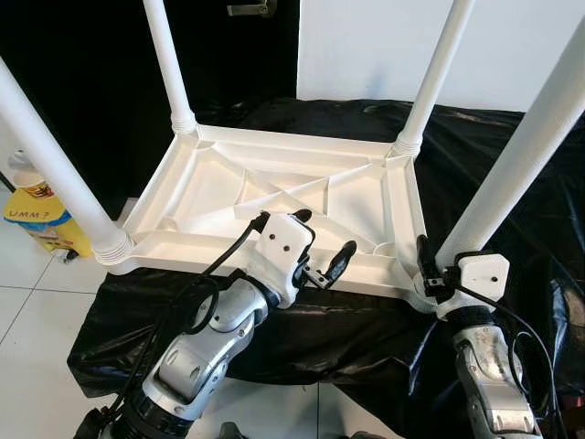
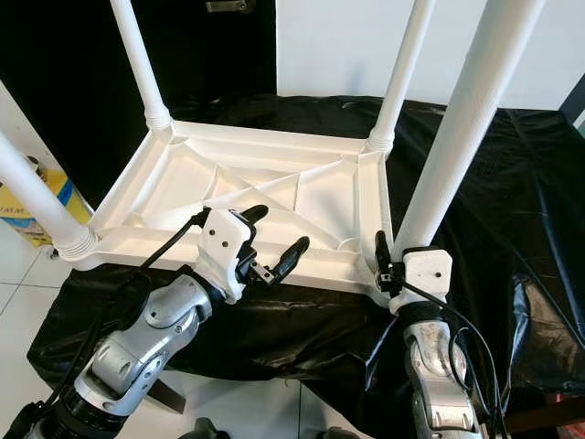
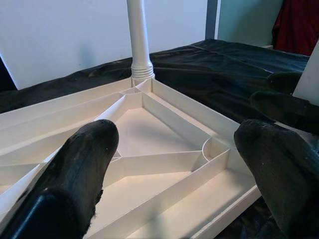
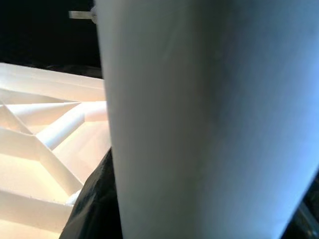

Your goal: Building children table

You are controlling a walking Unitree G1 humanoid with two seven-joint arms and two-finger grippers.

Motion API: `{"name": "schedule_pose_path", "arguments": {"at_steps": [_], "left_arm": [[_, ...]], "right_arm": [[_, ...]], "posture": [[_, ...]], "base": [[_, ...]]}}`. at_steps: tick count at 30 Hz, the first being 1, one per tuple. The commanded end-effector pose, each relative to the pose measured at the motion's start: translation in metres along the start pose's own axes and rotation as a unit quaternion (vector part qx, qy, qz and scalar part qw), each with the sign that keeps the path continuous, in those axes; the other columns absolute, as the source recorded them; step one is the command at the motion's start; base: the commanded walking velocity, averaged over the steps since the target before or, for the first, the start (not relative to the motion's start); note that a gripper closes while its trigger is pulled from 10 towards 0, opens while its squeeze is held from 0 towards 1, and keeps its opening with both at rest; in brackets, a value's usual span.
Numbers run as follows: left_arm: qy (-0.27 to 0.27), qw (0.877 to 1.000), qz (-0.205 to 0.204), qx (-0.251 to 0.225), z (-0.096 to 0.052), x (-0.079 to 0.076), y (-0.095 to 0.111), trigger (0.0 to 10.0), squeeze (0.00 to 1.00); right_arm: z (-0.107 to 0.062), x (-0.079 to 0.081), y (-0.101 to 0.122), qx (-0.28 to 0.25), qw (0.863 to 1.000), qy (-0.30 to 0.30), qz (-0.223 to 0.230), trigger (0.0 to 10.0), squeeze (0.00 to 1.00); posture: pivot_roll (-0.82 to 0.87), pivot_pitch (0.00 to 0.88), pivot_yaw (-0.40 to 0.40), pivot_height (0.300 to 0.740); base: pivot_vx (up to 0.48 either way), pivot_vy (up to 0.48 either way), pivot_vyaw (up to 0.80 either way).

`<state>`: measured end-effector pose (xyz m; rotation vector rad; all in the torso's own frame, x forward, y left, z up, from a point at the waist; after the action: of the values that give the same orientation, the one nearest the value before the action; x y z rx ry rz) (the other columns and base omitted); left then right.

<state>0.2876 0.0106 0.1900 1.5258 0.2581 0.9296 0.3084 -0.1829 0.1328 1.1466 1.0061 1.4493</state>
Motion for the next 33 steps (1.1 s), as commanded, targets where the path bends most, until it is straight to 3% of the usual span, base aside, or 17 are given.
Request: {"name": "schedule_pose_path", "arguments": {"at_steps": [1,13,23,33], "left_arm": [[-0.065,0.998,0.006,-0.020,0.000,-0.015,0.006,10.0,0.00],[-0.064,0.998,0.007,-0.020,0.000,-0.015,0.007,10.0,0.00],[-0.063,0.998,0.006,-0.019,-0.001,-0.016,0.007,10.0,0.00],[-0.062,0.998,0.003,-0.017,-0.001,-0.016,0.006,10.0,0.00]], "right_arm": [[-0.012,-0.009,-0.045,0.101,0.994,-0.031,0.030,10.0,0.00],[-0.012,-0.014,-0.052,0.120,0.991,-0.045,0.033,10.0,0.00],[-0.016,-0.019,-0.059,0.141,0.986,-0.069,0.064,10.0,0.00],[-0.014,-0.015,-0.046,0.110,0.990,-0.055,0.076,10.0,0.00]], "posture": [[-0.02,0.076,-0.025,0.740],[-0.02,0.079,-0.027,0.740],[-0.02,0.084,-0.030,0.740],[-0.02,0.085,-0.035,0.740]], "base": [[0.000,0.000,0.00],[0.000,0.000,0.00],[0.000,0.000,0.00],[0.000,0.000,0.00]]}}
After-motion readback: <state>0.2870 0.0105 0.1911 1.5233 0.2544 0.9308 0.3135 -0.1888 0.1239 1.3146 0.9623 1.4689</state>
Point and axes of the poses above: a point about 5 cm out from each wrist's last joint towards the gripper, its own z axis pointing out of the wrist towards the gripper, its own y axis along the axis of the wrist's last joint, x = y × z, the point moved 6 cm from there along z, pointing out of the wrist towards the gripper, and after that the axes turned 14 degrees about z, right-handed, at the moved point
